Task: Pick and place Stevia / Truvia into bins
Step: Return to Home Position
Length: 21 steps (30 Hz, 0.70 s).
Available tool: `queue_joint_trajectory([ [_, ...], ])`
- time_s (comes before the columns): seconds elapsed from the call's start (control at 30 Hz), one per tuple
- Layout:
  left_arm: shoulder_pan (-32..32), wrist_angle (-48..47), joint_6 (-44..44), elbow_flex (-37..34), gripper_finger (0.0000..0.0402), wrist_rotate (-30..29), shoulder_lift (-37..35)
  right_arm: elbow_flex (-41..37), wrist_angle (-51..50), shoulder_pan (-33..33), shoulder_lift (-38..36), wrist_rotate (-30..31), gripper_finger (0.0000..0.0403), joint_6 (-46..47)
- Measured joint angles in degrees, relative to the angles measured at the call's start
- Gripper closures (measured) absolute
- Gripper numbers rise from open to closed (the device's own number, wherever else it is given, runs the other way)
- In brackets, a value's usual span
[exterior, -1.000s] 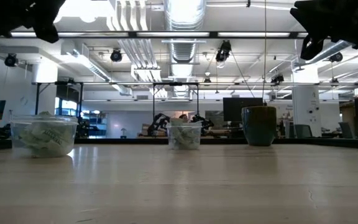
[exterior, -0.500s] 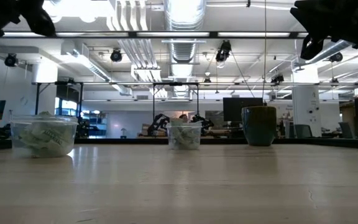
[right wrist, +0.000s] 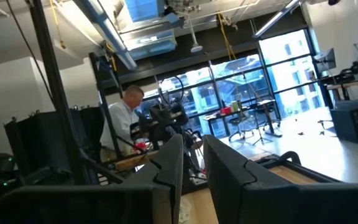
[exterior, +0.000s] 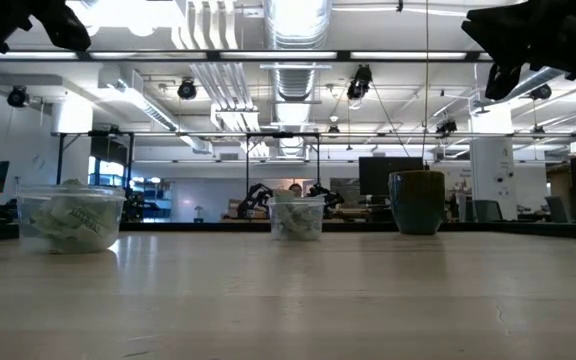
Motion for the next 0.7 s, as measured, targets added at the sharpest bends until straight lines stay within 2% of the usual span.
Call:
queue_joint_trajectory([
  [0.13,2.48,2.23,-3.37,0.0,0.026,5.36,3.4,0.0,0.0,0.0,0.0,0.94,0.0346,-0.05],
  [0.3,3.26,1.49,-3.68,0.0,0.026,7.29,5.46,0.0,0.01,0.01,0.0,1.09,0.0346,0.19],
  [0.43,3.97,-3.38,-3.32,0.0,0.026,7.14,3.02,0.0,0.03,0.78,0.0,0.81,0.0346,0.3],
  [0.57,6.46,-3.19,-3.64,0.0,0.026,6.68,-0.49,0.0,-0.01,1.98,0.0,0.74,0.0346,0.37],
  [0.7,8.11,-3.26,-3.73,-0.02,0.026,10.89,-2.04,0.0,-0.13,2.1,0.0,0.96,0.0346,-0.02],
])
